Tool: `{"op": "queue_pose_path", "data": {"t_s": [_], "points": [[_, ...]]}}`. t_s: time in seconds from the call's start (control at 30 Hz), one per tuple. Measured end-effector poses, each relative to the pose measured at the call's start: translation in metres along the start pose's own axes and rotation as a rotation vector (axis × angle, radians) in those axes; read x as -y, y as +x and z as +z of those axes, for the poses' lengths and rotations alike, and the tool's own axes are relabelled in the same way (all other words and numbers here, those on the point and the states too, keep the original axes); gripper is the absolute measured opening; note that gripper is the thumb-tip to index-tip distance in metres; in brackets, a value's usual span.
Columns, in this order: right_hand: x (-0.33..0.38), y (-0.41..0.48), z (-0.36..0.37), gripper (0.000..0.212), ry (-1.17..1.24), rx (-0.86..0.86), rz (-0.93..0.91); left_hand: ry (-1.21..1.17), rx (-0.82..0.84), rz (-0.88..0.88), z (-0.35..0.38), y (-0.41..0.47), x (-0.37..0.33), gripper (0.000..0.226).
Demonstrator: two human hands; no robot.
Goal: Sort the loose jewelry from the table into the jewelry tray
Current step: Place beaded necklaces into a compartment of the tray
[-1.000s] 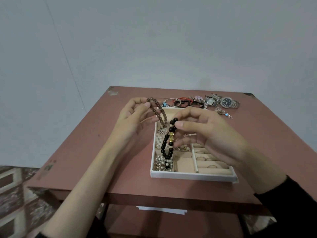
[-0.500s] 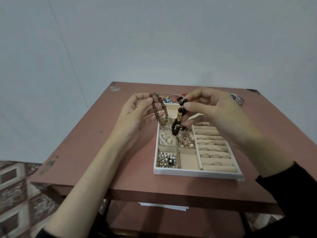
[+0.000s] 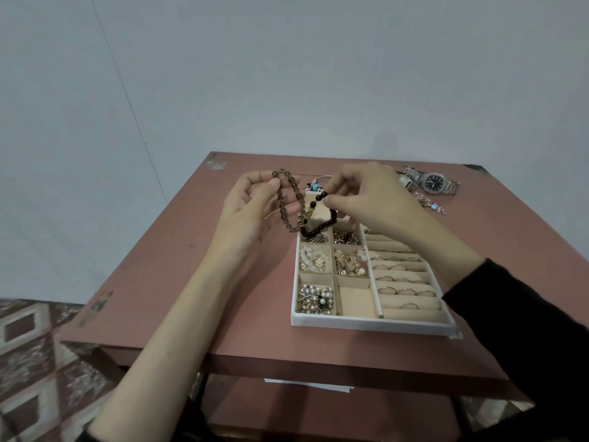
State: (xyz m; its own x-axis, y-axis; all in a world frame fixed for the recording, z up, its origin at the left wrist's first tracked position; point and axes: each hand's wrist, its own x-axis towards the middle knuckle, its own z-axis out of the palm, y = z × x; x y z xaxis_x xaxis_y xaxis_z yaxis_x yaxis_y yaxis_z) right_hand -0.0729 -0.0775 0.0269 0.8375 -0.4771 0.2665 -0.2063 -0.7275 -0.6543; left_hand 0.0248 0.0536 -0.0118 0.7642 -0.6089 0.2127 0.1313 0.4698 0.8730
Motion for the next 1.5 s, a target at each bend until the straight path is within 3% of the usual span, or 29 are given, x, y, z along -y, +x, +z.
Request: {"op": "queue_pose_path", "data": {"t_s": [0.3,0.57,0.77,0.9,1.17,1.33,1.5], "points": [[-0.006,0.004,0.015,0.013,-0.353,0.179,-0.168,-0.01,-0.013,0.056,-0.004,0.002,-0.002,0.01],[0.003,-0.004,0.007,0.036,-0.342,0.351,-0.178,-0.031,-0.004,0.047,-0.002,0.001,-0.003,0.005],[0.006,-0.006,0.005,0.033,-0.228,0.246,-0.138,-0.039,-0.016,0.034,-0.001,0.001,-0.002,0.006],[0.005,-0.006,0.009,0.034,-0.24,0.334,-0.152,-0.038,-0.028,0.035,-0.002,0.002,-0.001,0.006],[-0.001,-0.01,0.014,0.01,-0.26,0.293,-0.281,-0.042,-0.025,0.042,-0.002,0.001,-0.003,0.005],[-0.015,-0.008,0.013,0.011,-0.293,0.266,-0.222,-0.024,-0.015,0.042,-0.002,0.0,-0.004,0.009],[-0.021,-0.011,0.004,0.012,-0.172,0.174,-0.174,-0.019,-0.017,0.035,-0.002,0.0,-0.004,0.007]]}}
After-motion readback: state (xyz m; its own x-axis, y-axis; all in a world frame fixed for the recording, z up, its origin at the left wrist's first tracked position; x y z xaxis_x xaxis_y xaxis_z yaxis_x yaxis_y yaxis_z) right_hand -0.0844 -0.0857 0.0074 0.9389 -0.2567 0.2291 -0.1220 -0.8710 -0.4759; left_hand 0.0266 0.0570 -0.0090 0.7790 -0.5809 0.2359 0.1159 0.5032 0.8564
